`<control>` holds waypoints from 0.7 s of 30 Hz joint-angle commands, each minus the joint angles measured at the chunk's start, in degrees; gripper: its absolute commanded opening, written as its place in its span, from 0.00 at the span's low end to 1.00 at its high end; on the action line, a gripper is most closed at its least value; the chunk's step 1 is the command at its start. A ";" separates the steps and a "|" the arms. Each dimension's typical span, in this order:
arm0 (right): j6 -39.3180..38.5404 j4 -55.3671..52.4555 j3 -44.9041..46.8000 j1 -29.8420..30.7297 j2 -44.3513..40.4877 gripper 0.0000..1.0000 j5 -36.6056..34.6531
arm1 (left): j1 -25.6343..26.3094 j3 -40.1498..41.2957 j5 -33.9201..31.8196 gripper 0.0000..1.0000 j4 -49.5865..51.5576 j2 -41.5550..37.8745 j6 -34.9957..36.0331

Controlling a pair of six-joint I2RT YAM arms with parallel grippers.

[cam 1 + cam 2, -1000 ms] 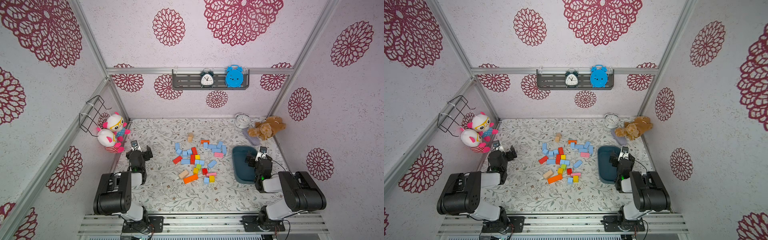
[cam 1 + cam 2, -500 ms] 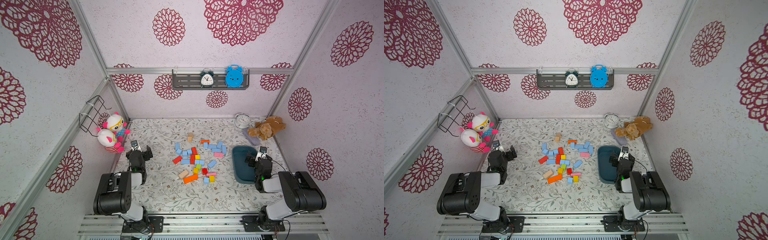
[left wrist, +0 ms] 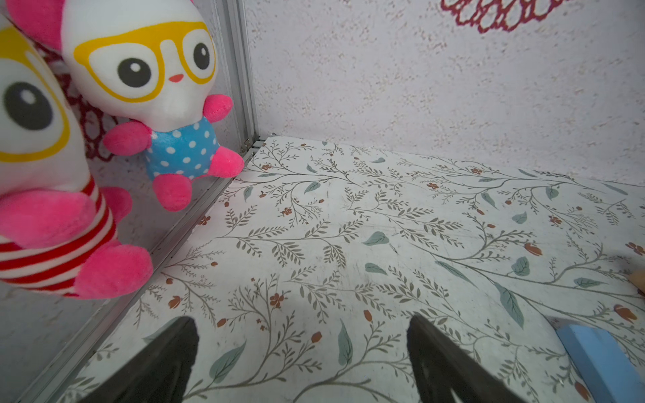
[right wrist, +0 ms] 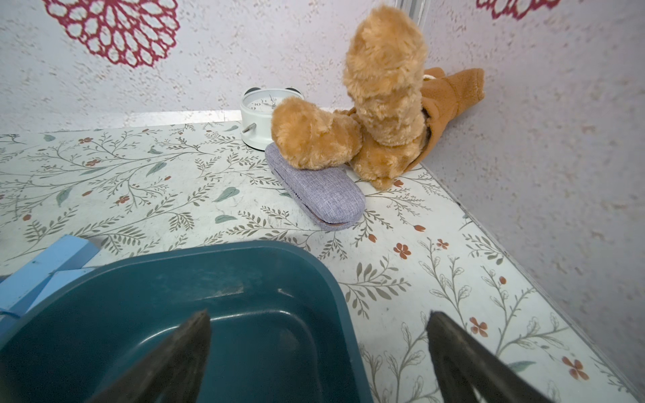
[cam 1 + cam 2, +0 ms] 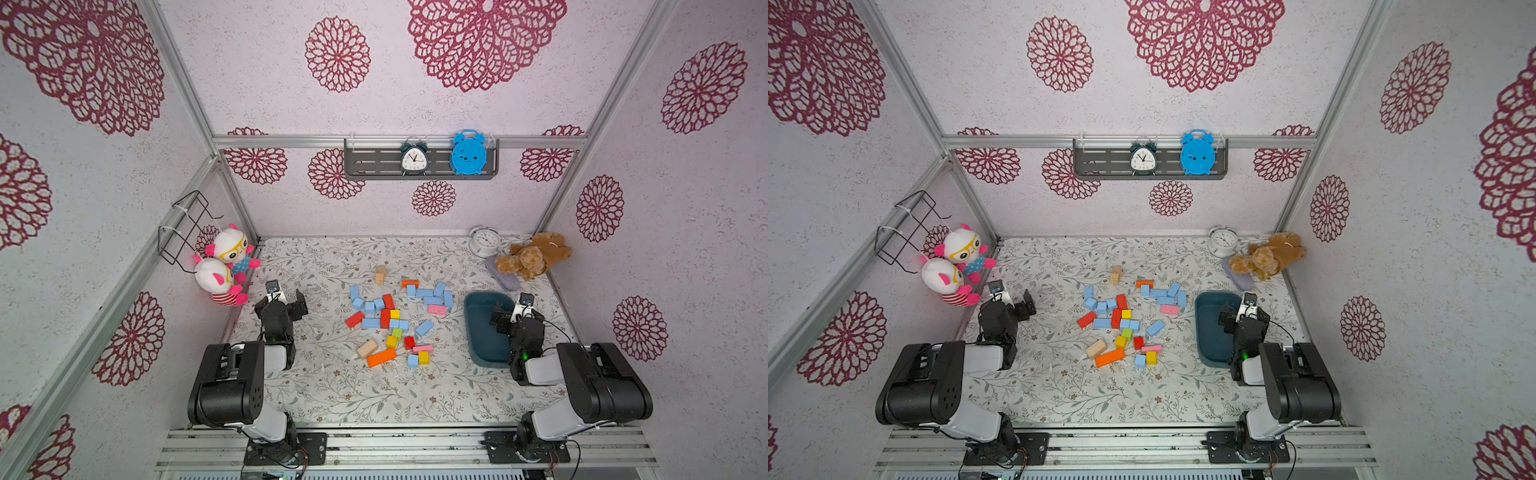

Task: Pick out the blue building blocks
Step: Move the storage box to the center of the board.

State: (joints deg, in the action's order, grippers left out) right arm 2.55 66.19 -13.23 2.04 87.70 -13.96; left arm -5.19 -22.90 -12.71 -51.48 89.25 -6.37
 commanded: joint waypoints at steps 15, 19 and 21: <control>8.40 -44.18 -16.27 -0.11 -20.80 0.99 1.34 | -1.19 -17.20 3.57 0.97 31.27 -6.11 -0.57; 16.32 -62.38 -22.97 -0.11 -26.60 0.99 7.24 | -1.97 -37.67 11.72 0.98 56.46 -4.09 -7.03; 20.30 -69.67 -25.14 -0.11 -28.24 0.99 9.29 | -1.10 -47.04 13.20 0.98 67.56 -1.84 -10.31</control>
State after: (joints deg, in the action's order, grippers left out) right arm 15.09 14.02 -35.48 2.04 61.65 -9.47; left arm -6.63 -61.21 -4.56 -5.61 85.95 -11.33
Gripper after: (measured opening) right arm 0.988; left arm 0.981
